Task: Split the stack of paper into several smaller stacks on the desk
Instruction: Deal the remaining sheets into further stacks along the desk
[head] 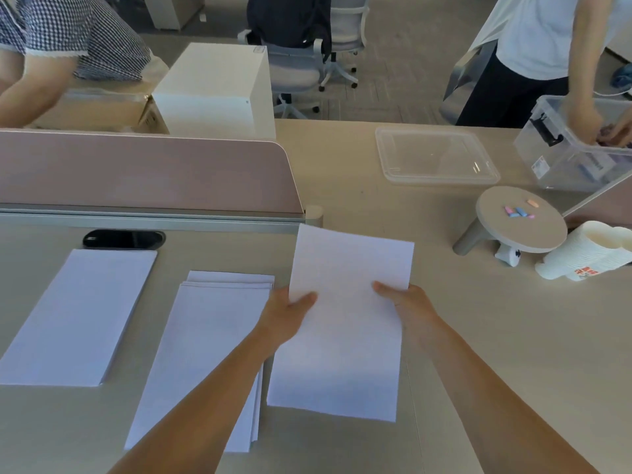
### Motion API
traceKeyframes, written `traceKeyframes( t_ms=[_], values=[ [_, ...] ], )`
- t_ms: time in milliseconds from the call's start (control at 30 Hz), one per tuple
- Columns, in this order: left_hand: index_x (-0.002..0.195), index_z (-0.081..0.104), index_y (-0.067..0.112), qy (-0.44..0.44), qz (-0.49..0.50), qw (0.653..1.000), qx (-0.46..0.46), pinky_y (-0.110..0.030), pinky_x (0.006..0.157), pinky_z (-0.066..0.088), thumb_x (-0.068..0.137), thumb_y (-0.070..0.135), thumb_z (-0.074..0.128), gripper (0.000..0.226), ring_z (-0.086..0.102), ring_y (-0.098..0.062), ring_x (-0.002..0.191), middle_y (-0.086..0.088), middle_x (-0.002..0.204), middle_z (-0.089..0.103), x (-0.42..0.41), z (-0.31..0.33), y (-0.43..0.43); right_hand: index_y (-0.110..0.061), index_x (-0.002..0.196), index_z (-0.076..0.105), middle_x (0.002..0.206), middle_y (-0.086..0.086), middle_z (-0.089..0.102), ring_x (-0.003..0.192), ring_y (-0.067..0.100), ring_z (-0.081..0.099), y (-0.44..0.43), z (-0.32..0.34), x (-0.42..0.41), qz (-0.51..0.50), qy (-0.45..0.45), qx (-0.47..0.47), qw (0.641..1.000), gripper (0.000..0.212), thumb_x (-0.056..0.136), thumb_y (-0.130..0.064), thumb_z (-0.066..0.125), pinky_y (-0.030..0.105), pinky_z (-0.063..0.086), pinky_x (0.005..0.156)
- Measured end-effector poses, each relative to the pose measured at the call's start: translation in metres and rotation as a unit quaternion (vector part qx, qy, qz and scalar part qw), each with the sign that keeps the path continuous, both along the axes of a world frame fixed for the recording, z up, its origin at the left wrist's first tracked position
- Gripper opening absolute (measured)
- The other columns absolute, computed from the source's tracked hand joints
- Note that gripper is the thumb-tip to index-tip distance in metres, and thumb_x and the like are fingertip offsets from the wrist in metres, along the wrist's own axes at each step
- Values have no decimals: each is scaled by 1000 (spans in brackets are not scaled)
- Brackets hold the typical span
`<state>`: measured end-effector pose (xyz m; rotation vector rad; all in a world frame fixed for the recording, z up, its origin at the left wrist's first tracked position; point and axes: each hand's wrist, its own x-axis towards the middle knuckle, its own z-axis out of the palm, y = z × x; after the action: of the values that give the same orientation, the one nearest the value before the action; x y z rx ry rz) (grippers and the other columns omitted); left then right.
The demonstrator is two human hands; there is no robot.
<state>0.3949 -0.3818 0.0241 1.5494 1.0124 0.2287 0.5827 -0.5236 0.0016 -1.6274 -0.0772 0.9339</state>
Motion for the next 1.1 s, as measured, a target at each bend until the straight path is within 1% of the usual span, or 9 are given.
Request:
traceKeyframes(
  t_ms=[67,233,367,533,667,800,900,1000,1100],
  values=[
    [108,64,24,28,6,999,-23,-24,79,44,95,24,62,13,62,-15,91,5,98,66,4,-18,6,-9,104,74,106,8,76,96,27,72,2,-25,1,-8,33,-28,999,27,80,-21,78,42,54,93],
    [110,68,19,92,20,992,-83,-28,79,48,94,26,61,19,64,-19,93,0,100,69,16,-63,25,-13,94,70,105,16,74,84,27,68,13,-70,5,7,11,-105,994,6,89,-12,68,38,52,76],
    [80,66,19,164,50,982,-80,-31,68,50,82,39,59,21,64,-23,75,1,76,67,27,-95,31,-15,103,64,92,3,64,74,18,54,34,-81,9,50,-55,-154,985,18,93,-9,50,27,40,61],
    [82,67,17,203,39,976,-60,-25,58,44,81,43,56,29,58,-18,59,2,65,60,35,-110,36,-20,105,60,79,-3,56,63,14,48,42,-85,14,46,-79,-180,979,28,90,-6,41,25,37,54],
    [90,70,19,206,18,977,-50,-27,61,49,83,42,56,27,63,-16,67,3,76,68,35,-113,37,-16,104,58,76,-4,53,60,12,47,36,-89,11,65,-98,-200,973,22,89,-8,43,24,35,52],
    [117,63,24,231,0,972,-40,-33,79,58,80,51,54,46,67,-19,91,3,104,71,38,-104,36,-16,100,53,74,-6,49,58,12,46,34,-92,8,73,-110,-222,966,14,88,-13,47,24,35,50],
    [134,50,16,266,-27,964,-10,-30,85,50,87,52,55,59,61,-26,112,-3,126,63,37,-88,36,-19,91,47,69,-5,44,54,13,41,30,-85,6,77,-116,-249,959,6,86,-21,50,23,33,48],
    [138,46,17,285,-58,957,19,-31,93,47,86,54,52,64,58,-29,118,-6,132,59,23,-65,43,-20,93,45,86,2,50,73,23,53,31,-74,8,97,-153,-314,932,23,83,-39,53,30,45,64],
    [129,58,23,237,-16,971,-1,-32,91,52,85,44,55,48,63,-23,106,-1,119,66,-2,-37,61,-7,128,47,124,11,58,113,36,57,41,-60,-4,108,-205,-357,905,54,89,-44,54,44,51,92]
  ],
)
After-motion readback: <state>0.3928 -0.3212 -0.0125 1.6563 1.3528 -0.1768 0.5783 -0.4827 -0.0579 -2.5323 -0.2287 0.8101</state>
